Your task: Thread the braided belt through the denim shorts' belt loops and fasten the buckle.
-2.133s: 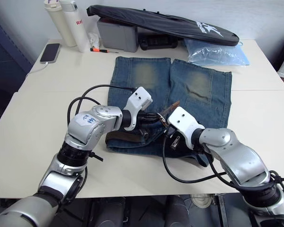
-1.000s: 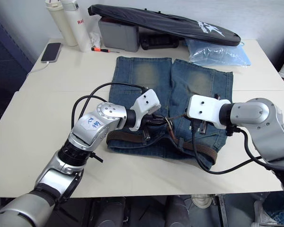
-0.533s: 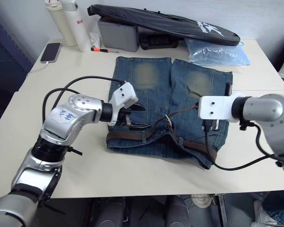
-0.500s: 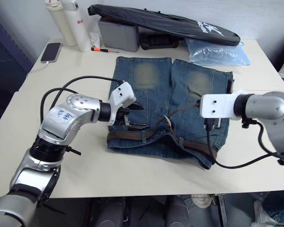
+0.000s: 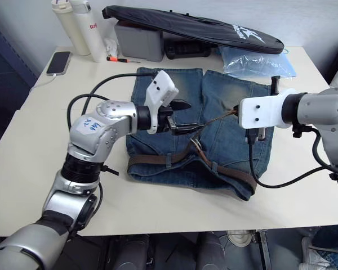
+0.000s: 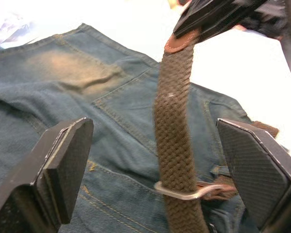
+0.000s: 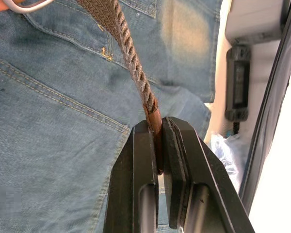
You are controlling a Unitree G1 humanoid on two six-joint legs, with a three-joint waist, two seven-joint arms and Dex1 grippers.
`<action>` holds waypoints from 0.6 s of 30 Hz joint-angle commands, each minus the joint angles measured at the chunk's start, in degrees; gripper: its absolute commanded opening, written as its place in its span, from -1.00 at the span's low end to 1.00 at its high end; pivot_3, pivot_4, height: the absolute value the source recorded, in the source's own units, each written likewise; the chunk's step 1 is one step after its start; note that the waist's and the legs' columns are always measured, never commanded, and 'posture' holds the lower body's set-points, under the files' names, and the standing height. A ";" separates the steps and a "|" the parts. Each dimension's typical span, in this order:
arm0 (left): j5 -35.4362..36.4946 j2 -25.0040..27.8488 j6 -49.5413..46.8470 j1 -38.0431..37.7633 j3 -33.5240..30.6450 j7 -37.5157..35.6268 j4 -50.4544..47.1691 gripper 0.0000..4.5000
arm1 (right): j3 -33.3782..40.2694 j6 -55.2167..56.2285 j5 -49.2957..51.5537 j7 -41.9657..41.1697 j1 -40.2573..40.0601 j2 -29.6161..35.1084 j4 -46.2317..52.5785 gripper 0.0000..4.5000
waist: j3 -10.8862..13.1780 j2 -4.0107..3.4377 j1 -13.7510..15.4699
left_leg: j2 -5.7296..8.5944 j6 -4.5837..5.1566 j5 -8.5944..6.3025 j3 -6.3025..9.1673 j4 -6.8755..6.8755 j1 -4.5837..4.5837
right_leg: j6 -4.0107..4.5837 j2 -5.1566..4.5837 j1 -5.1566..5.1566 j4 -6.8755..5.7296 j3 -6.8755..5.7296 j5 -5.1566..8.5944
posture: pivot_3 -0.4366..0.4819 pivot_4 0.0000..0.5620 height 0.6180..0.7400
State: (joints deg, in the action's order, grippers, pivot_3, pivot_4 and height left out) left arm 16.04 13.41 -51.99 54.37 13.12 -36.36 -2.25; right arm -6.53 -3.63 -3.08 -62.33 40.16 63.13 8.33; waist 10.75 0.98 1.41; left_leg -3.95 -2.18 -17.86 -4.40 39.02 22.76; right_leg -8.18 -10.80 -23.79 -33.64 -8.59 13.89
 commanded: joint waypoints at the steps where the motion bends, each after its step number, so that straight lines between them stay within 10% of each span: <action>1: -2.30 -0.73 0.34 1.38 2.81 1.81 -0.81 0.98 | 1.69 -1.14 -0.09 0.02 0.91 -0.13 2.04 -1.00 | 0.00 0.00 0.10 | 0.00 0.00 0.00 0.00 0.00 0.00 | 0.00 0.00 0.00 0.00 0.00 0.00 | -0.05 -0.47 1.00; 6: -4.45 0.23 0.25 1.54 5.86 1.62 -0.40 0.63 | 2.41 -2.09 -0.17 0.19 -0.14 -0.18 2.48 -1.00 | 0.00 0.00 0.01 | 0.00 0.00 0.00 0.01 -0.01 -0.01 | 0.00 0.00 0.00 -0.01 0.00 0.00 | -0.05 -0.47 1.00; 14: -3.45 -2.59 -0.63 2.19 4.07 2.67 0.17 -0.88 | 3.07 -2.47 0.09 0.22 -1.40 0.12 2.44 -1.00 | 0.00 0.00 0.07 | 0.00 0.00 0.00 0.01 0.03 0.01 | 0.00 0.00 0.00 0.00 0.00 0.00 | -0.05 -0.47 1.00; 18: -1.49 -4.48 -2.57 1.73 1.23 3.59 0.46 -0.98 | 4.05 -6.42 2.58 0.64 -1.99 -1.71 4.02 -1.00 | 0.00 0.00 0.06 | 0.00 0.00 0.00 0.01 0.01 0.00 | 0.00 0.00 0.00 -0.01 0.00 0.00 | -0.05 -0.47 1.00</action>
State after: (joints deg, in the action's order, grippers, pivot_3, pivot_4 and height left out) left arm 13.27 9.77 -54.52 54.97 16.39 -33.15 -0.52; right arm -5.17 -8.00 -2.77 -61.98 37.85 62.10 9.41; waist 10.75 0.98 1.47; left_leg -3.95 -2.17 -17.86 -4.40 39.04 22.77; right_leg -8.18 -10.80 -23.79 -33.65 -8.59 13.89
